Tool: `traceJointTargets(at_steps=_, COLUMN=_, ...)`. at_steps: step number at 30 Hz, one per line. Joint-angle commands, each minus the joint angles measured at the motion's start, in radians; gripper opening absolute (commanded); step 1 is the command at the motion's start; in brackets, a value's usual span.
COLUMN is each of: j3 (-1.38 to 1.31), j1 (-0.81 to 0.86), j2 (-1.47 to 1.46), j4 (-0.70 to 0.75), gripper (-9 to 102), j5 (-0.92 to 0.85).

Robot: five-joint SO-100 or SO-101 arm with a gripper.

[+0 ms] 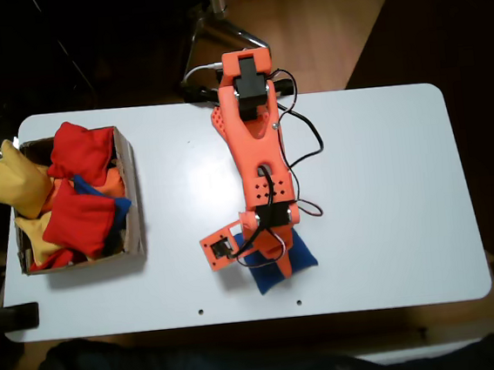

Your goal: Grasp a bag and put it in the box.

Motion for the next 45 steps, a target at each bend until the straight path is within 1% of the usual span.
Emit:
traceJointTargets(at_steps=1, j3=-0.021, j1=-0.011, j2=-0.006, j4=0.008, gripper=82, j5=-0.003)
traceJointTargets(at_steps=17, j3=-0.015, j1=-0.003, j2=-0.055, j4=0.011, gripper=82, j5=-0.043)
traceJointTargets(at_steps=27, j3=-0.015, j1=-0.012, j2=-0.098, j4=-0.017, gripper=82, j5=-0.063)
traceJointTargets(at_steps=45, j3=-0.110, j1=-0.018, j2=-0.192, j4=-0.032, gripper=82, j5=-0.089)
